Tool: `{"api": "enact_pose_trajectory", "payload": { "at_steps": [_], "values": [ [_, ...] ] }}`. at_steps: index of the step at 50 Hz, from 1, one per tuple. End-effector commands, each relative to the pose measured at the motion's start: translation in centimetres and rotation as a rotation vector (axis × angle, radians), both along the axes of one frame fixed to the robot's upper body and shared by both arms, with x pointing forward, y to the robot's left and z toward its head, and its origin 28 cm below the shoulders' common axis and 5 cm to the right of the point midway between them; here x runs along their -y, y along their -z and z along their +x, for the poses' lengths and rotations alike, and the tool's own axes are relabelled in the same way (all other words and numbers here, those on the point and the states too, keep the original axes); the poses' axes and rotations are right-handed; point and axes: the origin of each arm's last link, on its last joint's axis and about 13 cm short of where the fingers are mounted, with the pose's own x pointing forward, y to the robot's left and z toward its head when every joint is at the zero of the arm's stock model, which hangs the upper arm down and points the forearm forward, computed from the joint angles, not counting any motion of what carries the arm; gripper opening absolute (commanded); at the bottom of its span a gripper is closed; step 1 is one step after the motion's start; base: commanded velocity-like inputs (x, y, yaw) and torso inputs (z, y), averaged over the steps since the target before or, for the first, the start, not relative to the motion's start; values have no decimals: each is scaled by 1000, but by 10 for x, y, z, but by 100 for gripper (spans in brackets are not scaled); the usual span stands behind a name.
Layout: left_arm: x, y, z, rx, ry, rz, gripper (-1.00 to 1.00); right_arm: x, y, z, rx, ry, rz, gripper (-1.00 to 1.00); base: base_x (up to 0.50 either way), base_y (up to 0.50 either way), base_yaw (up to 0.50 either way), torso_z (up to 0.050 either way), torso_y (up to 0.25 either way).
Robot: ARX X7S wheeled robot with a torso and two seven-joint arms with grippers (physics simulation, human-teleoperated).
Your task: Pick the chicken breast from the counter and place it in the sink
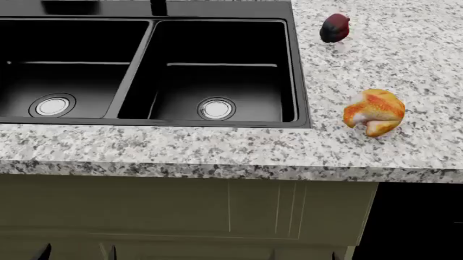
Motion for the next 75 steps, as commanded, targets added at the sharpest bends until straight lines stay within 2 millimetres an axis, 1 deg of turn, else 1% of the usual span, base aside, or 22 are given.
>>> {"api": "enact_pose_trajectory", "payload": {
  "at_steps": [1, 27, 34, 39, 42, 48, 50, 56, 57, 58, 61, 62, 63, 68, 70, 75],
  "values": [
    [0, 0, 0, 0, 0, 0, 100, 0, 0, 0, 0, 0, 0, 100, 0, 0, 0, 0, 0],
    [-1, 0, -1, -19, 15, -3, 100, -3, -2, 0, 8, -24, 14, 100, 0, 0, 0, 0, 0],
    [-1, -2, -1, -7, 14, 0, 100, -3, -5, -1, 18, -24, 13, 100, 0, 0, 0, 0, 0],
    [-1, -9, -2, 22, 11, 13, 100, -2, -10, -2, 42, -18, 3, 100, 0, 0, 0, 0, 0],
    [-1, -14, -1, 36, 5, 16, 100, -1, -16, -3, 61, -19, -4, 100, 0, 0, 0, 0, 0],
    [-4, -30, 2, 76, -17, 36, 100, -1, -34, -6, 113, -22, -21, 100, 0, 0, 0, 0, 0],
    [-4, -33, 3, 93, -14, 50, 100, -1, -38, -6, 124, -24, -29, 100, 0, 0, 0, 0, 0],
    [-6, -41, 3, 110, -11, 50, 100, 0, -59, -9, 177, -27, -52, 100, 0, 0, 0, 0, 0],
    [-7, -42, 4, 106, -15, 55, 100, 0, -62, -10, 183, -26, -50, 100, 0, 0, 0, 0, 0],
    [-9, -46, 7, 103, -25, 62, 100, 1, -69, -11, 202, -20, -61, 100, 0, 0, 0, 0, 0],
    [-11, -51, 10, 83, -45, 58, 100, 3, -75, -12, 206, -11, -69, 100, 0, 0, 0, 0, 0],
    [-19, -65, 12, 147, -57, 48, 100, 12, -102, -15, 252, 102, -134, 100, 0, 0, 0, 0, 0],
    [-19, -65, 12, 153, -55, 53, 100, 12, -104, -16, 258, 98, -118, 100, 0, 0, 0, 0, 0],
    [-18, -67, 12, 173, -45, 59, 100, 12, -102, -15, 241, 92, -121, 100, 0, 0, 0, 0, 0],
    [-18, -69, 12, 179, -43, 62, 100, 13, -104, -16, 244, 89, -123, 100, 0, 0, 0, 0, 0],
    [-19, -72, 14, 191, -42, 69, 100, 17, -108, -16, 247, 126, -140, 100, 0, 0, 0, 0, 0]
  ]
}}
